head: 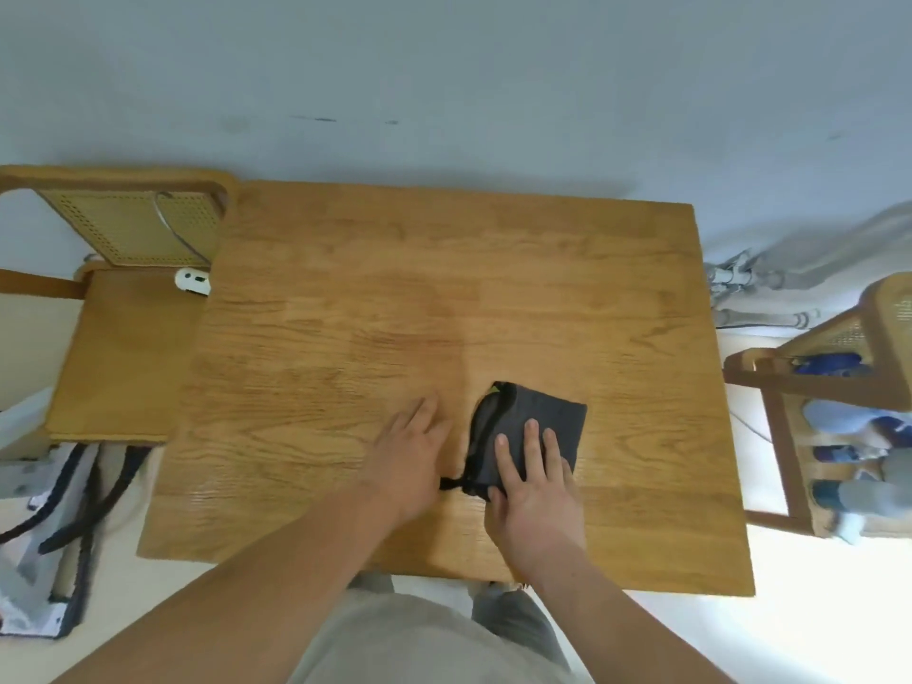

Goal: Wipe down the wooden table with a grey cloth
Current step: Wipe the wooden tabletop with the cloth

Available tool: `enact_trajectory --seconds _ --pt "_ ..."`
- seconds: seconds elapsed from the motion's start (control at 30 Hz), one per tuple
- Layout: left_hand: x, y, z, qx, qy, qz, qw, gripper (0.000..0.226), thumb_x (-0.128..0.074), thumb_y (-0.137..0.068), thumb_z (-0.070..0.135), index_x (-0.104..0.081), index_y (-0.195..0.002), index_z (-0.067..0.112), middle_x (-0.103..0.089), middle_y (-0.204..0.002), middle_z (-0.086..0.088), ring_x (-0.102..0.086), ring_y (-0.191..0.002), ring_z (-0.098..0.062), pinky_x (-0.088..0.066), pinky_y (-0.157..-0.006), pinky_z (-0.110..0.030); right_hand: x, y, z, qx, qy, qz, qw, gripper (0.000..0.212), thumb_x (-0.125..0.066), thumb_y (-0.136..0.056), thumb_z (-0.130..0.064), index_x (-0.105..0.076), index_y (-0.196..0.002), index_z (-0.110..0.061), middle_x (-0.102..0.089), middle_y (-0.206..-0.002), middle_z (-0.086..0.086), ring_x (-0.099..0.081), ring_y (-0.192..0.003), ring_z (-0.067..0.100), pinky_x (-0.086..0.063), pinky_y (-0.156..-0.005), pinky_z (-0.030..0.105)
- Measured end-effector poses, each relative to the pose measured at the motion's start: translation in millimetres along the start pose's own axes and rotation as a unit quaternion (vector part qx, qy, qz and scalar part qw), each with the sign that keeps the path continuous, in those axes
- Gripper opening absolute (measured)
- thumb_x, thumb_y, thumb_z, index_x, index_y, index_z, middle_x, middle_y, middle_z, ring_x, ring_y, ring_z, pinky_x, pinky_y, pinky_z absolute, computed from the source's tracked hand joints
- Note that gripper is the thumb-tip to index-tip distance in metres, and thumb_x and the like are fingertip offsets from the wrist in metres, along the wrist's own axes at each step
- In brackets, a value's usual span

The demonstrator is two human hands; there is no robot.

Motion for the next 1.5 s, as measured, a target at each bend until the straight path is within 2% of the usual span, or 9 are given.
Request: enact_trajectory --seconds 0.1,0.23,0.3,0.6,0.77,1.03,1.2,1.33,1.5 --pt "-9.4 5.1 -8.7 -0.070 -0.022 -0.012 0.997 0.068 -0.054 -0.099 0.018 -0.025 -0.160 0.024 0.011 -0.173 -0.003 0.010 -0.159 -0.023 -0.002 -0.130 -0.045 -27.0 20.3 -21.6 -0.072 -0.045 0.005 0.996 0.066 -0.021 -0.108 -0.047 0.010 -0.164 -0.029 0.035 -0.160 0.011 0.019 -0.157 0.033 -0.003 -0.129 0.047" --pt "-13.5 11.2 -43.1 -0.140 -0.007 -0.004 0.990 0.065 -0.056 -0.097 0.012 -0.033 -0.157 0.022 0.009 -0.173 -0.003 0.010 -0.159 -0.023 -0.009 -0.129 -0.048 -58.9 46.5 -70.3 -0.184 -0.136 0.069 0.971 0.069 -0.031 -0.095 -0.046 -0.045 -0.156 -0.018 -0.027 -0.166 0.022 -0.035 -0.150 0.042 -0.042 -0.113 0.054" --pt "-13.4 14.9 -64.3 -0.150 -0.001 -0.013 0.989 0.067 -0.056 -0.097 0.011 -0.033 -0.159 0.023 0.009 -0.173 -0.002 0.010 -0.159 -0.022 -0.010 -0.129 -0.048 -75.3 54.0 -99.2 -0.208 -0.156 0.076 0.963 0.069 -0.033 -0.093 -0.046 -0.049 -0.153 -0.017 -0.034 -0.163 0.023 -0.038 -0.147 0.044 -0.043 -0.112 0.055" --pt "19.8 10.1 -116.7 -0.142 -0.026 -0.029 0.989 0.070 -0.052 -0.100 0.012 -0.024 -0.162 0.023 0.012 -0.173 -0.003 0.011 -0.159 -0.023 -0.008 -0.130 -0.045 -96.5 55.3 -192.0 -0.116 -0.145 0.060 0.981 0.066 -0.033 -0.101 -0.062 -0.043 -0.156 -0.026 -0.027 -0.168 0.015 -0.027 -0.154 0.038 -0.029 -0.120 0.052" --pt "36.7 4.2 -140.7 -0.115 -0.074 -0.018 0.990 0.075 -0.052 -0.099 0.014 -0.016 -0.164 0.023 0.016 -0.172 -0.003 0.011 -0.159 -0.023 -0.004 -0.130 -0.044 -53.2 20.1 -141.7 -0.060 -0.136 0.015 0.989 0.061 -0.022 -0.108 -0.056 -0.003 -0.164 -0.042 0.025 -0.169 -0.002 0.022 -0.157 0.022 -0.004 -0.130 0.046" --pt "46.3 7.8 -175.4 -0.067 -0.076 -0.024 0.995 0.077 -0.051 -0.099 0.013 -0.013 -0.165 0.024 0.016 -0.172 -0.003 0.011 -0.159 -0.025 -0.002 -0.130 -0.043 -30.6 -11.4 -163.9 -0.103 -0.135 0.054 0.984 0.062 -0.021 -0.110 -0.049 0.001 -0.165 -0.033 0.023 -0.170 0.006 0.022 -0.157 0.028 0.004 -0.129 0.045" --pt "57.7 -5.1 -180.8 -0.058 -0.080 -0.029 0.995 0.077 -0.052 -0.099 0.017 -0.013 -0.165 0.023 0.015 -0.172 -0.006 0.008 -0.159 -0.025 -0.005 -0.130 -0.042 -68.5 23.7 -189.5 0.032 -0.075 0.035 0.996 0.058 -0.031 -0.102 -0.052 -0.044 -0.156 -0.032 -0.019 -0.171 0.008 -0.022 -0.156 0.032 -0.026 -0.121 0.049" --pt "62.8 -12.6 -182.7 -0.049 -0.079 -0.031 0.995 0.080 -0.053 -0.099 0.017 -0.008 -0.165 0.024 0.018 -0.172 -0.005 0.009 -0.159 -0.025 -0.004 -0.130 -0.041 -34.5 -1.0 -155.0 0.077 -0.045 -0.002 0.996 0.059 -0.023 -0.108 -0.055 -0.006 -0.163 -0.044 0.022 -0.169 -0.005 0.020 -0.157 0.020 -0.005 -0.130 0.046" --pt "59.3 4.4 -193.0 -0.044 -0.076 -0.022 0.996 0.076 -0.049 -0.102 0.022 -0.007 -0.165 0.026 0.014 -0.173 -0.001 0.010 -0.159 -0.022 0.003 -0.126 -0.040 17.2 -57.7 -140.4 -0.065 -0.131 0.009 0.989 0.062 -0.025 -0.109 -0.052 -0.002 -0.165 -0.038 0.023 -0.171 0.001 0.021 -0.157 0.024 -0.002 -0.129 0.045"
Point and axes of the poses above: each hand's wrist, its own y-axis away from the middle knuckle, its own x-axis out of the back of the hand, z = x × y, the point moved 4 cm from there along -y, towards the middle knuckle
